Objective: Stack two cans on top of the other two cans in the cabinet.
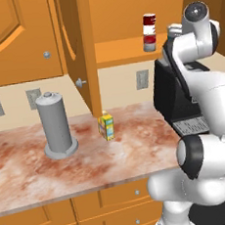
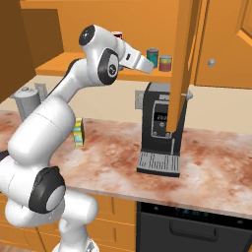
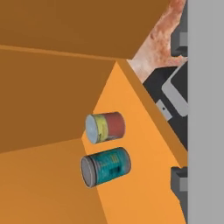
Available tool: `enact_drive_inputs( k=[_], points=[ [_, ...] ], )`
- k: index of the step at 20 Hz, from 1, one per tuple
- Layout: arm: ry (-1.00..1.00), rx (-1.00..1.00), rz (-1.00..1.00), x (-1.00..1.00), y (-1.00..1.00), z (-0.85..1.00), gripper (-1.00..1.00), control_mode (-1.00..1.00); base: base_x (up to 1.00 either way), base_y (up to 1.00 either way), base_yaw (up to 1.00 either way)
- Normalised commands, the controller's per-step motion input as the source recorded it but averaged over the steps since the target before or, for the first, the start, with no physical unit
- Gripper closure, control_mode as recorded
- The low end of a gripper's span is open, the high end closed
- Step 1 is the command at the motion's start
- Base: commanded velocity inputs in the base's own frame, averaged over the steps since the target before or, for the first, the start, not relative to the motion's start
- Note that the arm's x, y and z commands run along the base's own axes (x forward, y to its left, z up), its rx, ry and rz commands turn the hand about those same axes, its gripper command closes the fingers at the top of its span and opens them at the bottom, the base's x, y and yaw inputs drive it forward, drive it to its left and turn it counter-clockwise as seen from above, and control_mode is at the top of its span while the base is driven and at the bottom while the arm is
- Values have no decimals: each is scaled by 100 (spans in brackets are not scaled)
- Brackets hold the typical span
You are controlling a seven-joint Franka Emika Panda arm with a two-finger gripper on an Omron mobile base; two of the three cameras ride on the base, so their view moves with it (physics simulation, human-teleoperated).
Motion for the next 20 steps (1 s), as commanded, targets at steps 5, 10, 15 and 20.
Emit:
enact_drive_inputs(
  k=[5, 10, 15, 20],
  points=[
    [5, 1, 4, 11, -31, -6, -100, -100, 0, 0, 0],
    [4, 2, 8, 22, -15, -13, -100, -100, 0, 0, 0],
    [0, 0, 16, 21, -16, -13, -100, -100, 0, 0, 0],
    [0, 0, 15, 22, -16, -13, -100, -100, 0, 0, 0]
  ],
)
